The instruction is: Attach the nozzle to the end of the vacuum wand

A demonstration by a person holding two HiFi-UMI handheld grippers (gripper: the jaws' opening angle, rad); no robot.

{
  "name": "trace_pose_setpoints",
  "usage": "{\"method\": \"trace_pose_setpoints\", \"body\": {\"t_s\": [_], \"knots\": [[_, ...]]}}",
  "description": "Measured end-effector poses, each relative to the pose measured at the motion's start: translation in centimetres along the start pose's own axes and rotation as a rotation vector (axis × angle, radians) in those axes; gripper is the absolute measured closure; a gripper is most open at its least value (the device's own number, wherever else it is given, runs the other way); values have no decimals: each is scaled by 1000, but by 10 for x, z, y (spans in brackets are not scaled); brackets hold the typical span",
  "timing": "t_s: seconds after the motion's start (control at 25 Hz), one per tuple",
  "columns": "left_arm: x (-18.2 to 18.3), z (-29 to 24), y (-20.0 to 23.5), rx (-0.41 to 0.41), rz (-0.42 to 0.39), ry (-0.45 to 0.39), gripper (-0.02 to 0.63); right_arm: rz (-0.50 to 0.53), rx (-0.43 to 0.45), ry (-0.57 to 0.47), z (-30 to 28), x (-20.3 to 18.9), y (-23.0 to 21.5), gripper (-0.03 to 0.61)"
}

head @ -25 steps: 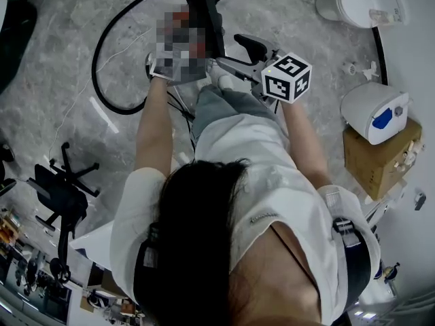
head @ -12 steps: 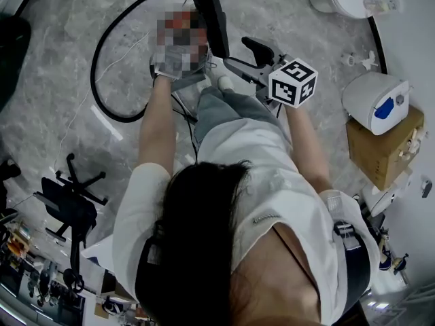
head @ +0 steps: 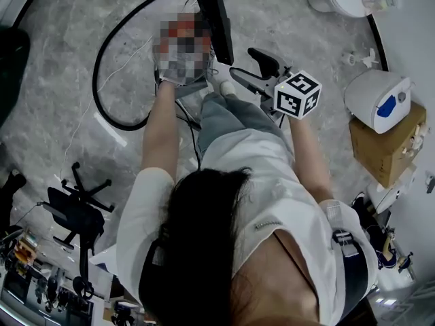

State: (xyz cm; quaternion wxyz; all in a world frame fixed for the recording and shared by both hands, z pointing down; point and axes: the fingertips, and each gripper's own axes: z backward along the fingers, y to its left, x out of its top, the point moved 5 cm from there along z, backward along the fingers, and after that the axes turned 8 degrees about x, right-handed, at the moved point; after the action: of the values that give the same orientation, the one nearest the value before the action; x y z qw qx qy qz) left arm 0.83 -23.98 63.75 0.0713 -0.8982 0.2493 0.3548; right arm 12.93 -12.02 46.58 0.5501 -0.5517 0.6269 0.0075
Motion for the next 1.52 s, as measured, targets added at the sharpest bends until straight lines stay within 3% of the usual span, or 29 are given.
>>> {"method": "trace_pose_setpoints", "body": {"t_s": [0.48, 1.04, 1.52], "knots": [[2, -1, 0, 23, 13, -24, 479, 1, -33, -34, 6, 2, -4, 235], [-3, -4, 2, 39, 46, -20, 477, -23, -10, -47, 6, 2, -10, 235], [-1, 4, 1, 34, 126, -50, 467, -42, -28, -76, 6, 5, -10, 222]]}}
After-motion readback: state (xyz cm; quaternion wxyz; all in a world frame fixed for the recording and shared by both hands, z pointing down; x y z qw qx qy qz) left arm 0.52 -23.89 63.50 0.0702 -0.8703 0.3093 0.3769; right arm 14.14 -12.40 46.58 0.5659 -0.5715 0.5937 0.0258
